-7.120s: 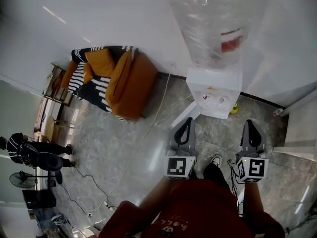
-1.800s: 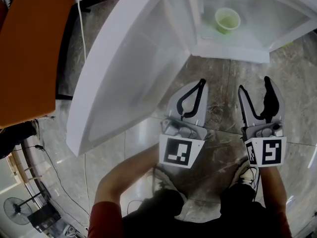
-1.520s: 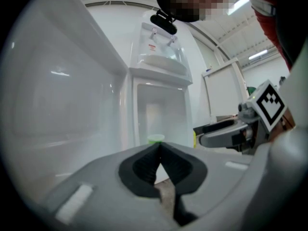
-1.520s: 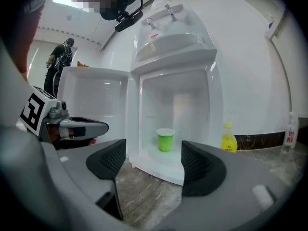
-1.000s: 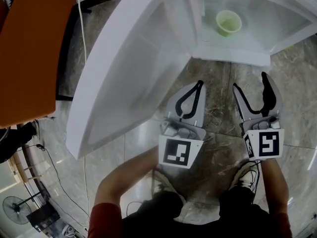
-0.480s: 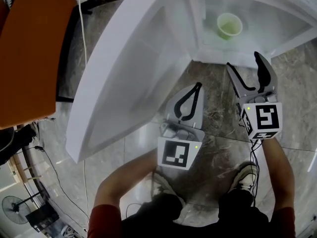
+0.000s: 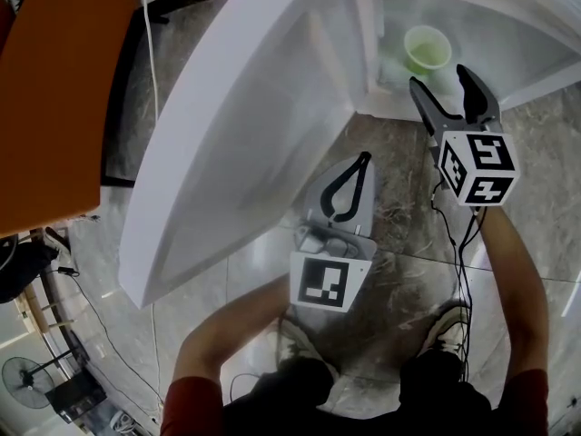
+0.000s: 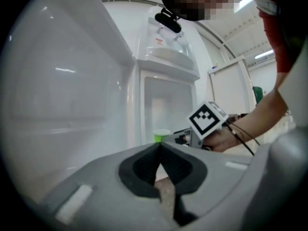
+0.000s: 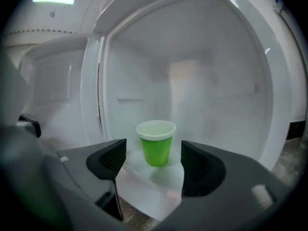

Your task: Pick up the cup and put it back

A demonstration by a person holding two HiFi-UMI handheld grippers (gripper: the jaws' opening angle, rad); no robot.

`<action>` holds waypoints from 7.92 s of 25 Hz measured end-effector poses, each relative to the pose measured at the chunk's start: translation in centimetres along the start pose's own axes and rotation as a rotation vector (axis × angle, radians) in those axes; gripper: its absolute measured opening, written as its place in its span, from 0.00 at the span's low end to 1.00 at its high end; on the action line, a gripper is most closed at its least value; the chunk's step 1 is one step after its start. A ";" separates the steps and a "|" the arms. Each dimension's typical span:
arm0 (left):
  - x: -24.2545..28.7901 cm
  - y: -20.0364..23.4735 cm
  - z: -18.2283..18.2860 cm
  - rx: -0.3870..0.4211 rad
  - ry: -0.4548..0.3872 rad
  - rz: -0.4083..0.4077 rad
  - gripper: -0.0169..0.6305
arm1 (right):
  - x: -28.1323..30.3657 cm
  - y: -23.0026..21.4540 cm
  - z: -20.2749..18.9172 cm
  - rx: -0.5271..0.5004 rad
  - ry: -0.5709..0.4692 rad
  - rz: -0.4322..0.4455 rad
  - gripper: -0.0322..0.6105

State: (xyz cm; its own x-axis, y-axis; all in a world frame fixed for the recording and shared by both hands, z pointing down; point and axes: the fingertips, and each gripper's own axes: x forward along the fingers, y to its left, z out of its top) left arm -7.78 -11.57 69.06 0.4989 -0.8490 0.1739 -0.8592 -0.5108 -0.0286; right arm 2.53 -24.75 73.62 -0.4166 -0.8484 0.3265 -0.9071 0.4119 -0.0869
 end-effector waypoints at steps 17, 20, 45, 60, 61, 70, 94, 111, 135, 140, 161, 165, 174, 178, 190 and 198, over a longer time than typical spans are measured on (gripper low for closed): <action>0.3 0.9 -1.4 -0.025 0.020 0.016 0.03 | 4.5 -0.8 0.0 -0.026 0.020 -0.013 0.58; 0.4 1.0 -1.6 -0.032 0.020 0.020 0.03 | 4.7 -0.9 0.1 -0.029 0.015 -0.019 0.58; 0.2 1.0 -1.7 -0.036 0.029 0.024 0.03 | 3.0 -0.1 0.4 -0.073 -0.017 -0.014 0.52; -0.2 0.6 -0.7 -0.030 0.007 0.028 0.03 | -2.1 1.2 -0.3 -0.064 -0.043 0.000 0.52; -0.2 0.6 -0.6 -0.031 0.007 0.028 0.03 | -2.5 1.4 -0.5 -0.064 -0.041 0.003 0.52; -0.9 0.1 0.3 -0.007 -0.005 0.023 0.03 | -6.7 2.8 -1.5 -0.094 -0.034 0.026 0.52; -3.1 -2.2 -1.6 0.064 0.054 -0.024 0.03 | -16.6 3.4 -5.3 0.013 -0.006 0.003 0.52; -3.6 -3.3 -2.9 0.077 0.082 -0.053 0.03 | -17.7 5.2 -9.1 0.025 0.075 0.045 0.52; -3.6 -3.3 -3.0 0.067 0.089 -0.057 0.03 | -17.2 5.6 -8.8 0.011 0.070 0.052 0.52; -3.5 -3.1 -2.8 0.081 0.083 -0.057 0.03 | -16.2 5.4 -7.9 -0.014 0.045 0.055 0.52; -3.6 -2.6 -3.1 0.009 0.078 -0.027 0.03 | -6.8 -0.8 1.2 -0.124 -0.110 -0.024 0.52; -3.5 -2.4 -3.7 -0.024 0.096 -0.010 0.03 | -4.4 -2.1 2.1 -0.132 -0.105 -0.030 0.52; -3.2 -2.5 -3.9 -0.010 0.095 -0.017 0.03 | 0.2 -3.7 2.2 -0.092 -0.067 -0.053 0.52; -3.3 -2.3 -4.3 -0.041 0.098 -0.005 0.03 | 1.8 -4.1 1.6 -0.078 -0.042 -0.074 0.52; -3.3 -2.1 -4.8 -0.058 0.110 -0.004 0.03 | 2.7 -4.5 0.2 -0.077 -0.020 -0.101 0.52; -3.3 -1.8 -4.8 -0.057 0.110 0.004 0.03 | 2.3 -4.5 -0.1 -0.063 -0.011 -0.102 0.57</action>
State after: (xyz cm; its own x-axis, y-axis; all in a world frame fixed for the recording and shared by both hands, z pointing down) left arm -8.39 -7.20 73.27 0.4830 -0.8293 0.2809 -0.8676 -0.4965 0.0263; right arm 5.69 -28.54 74.82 -0.3232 -0.8904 0.3206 -0.9392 0.3432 0.0061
